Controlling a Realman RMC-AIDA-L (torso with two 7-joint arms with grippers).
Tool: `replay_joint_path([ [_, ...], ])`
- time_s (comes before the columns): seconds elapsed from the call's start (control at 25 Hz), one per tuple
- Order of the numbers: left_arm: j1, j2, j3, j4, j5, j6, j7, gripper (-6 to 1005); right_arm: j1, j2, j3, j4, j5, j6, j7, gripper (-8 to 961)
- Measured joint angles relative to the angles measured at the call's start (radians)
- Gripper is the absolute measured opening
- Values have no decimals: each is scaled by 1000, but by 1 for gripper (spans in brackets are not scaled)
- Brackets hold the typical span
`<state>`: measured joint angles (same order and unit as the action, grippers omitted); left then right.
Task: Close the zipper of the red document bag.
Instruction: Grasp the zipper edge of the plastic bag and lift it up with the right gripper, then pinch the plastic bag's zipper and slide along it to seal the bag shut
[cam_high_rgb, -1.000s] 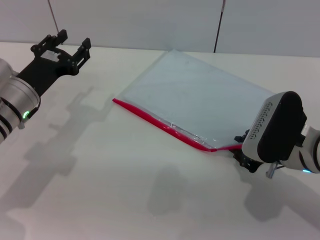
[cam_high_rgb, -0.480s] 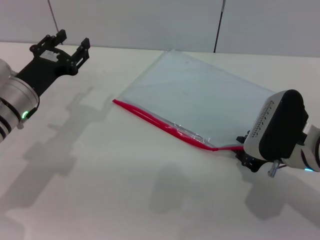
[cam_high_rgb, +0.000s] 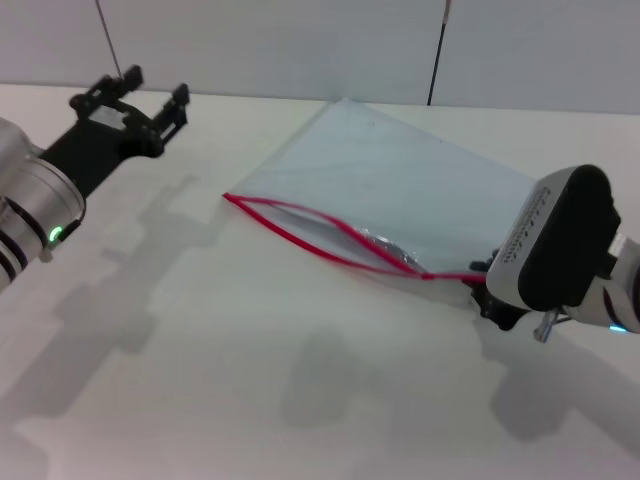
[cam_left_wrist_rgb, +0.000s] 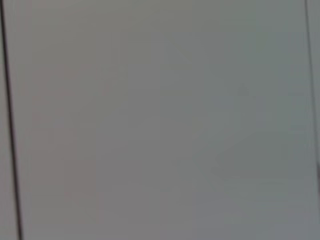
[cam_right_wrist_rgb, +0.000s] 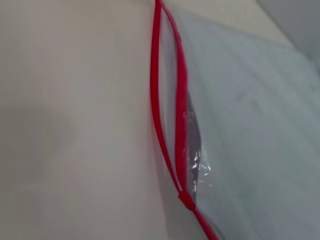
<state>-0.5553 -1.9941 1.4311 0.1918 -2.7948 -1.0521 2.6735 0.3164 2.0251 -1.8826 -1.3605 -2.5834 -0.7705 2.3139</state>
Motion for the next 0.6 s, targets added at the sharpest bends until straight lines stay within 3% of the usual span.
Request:
replay_joint_path([
  [0.16, -2, 3, 0, 36, 135, 0, -69, 612, -72, 0, 2, -123, -9, -1, -3, 108],
  [0.32, 11, 14, 0, 151, 346, -3, -215, 611, -134, -2, 11, -240, -9, -5, -12, 78],
  [0.48, 39, 21, 0, 355, 663, -9, -405, 610, -140, -2, 16, -262, -9, -14, -14, 53],
  [0.6, 45, 13, 0, 480, 871, -10, -512, 610, -133, -1, 16, -263, -9, -14, -13, 47],
])
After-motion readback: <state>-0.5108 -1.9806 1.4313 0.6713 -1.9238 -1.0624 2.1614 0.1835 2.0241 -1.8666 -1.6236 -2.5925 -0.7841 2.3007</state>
